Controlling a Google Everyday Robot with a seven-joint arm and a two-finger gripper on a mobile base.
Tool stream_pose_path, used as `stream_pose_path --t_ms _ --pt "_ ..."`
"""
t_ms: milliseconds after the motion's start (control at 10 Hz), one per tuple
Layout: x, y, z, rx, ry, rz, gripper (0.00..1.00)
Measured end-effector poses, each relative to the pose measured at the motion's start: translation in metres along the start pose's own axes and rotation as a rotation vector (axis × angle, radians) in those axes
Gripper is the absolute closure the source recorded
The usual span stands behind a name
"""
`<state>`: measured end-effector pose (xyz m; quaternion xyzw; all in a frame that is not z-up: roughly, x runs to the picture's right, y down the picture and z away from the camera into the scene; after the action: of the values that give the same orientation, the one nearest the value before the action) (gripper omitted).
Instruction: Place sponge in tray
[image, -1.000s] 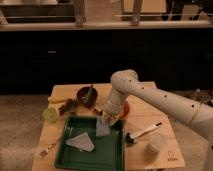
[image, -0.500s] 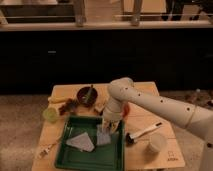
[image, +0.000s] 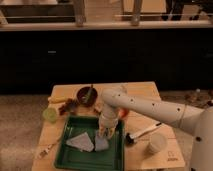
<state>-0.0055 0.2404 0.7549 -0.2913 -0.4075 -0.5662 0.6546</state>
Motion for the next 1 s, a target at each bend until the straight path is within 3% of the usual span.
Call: stream_pose_path --t_ms 500,1000 --pt "0.003 -0.001 0.003 -0.006 -0.001 0.014 0.25" --pt "0.014 -0.003 -0.009 -0.004 0.028 0.033 0.2"
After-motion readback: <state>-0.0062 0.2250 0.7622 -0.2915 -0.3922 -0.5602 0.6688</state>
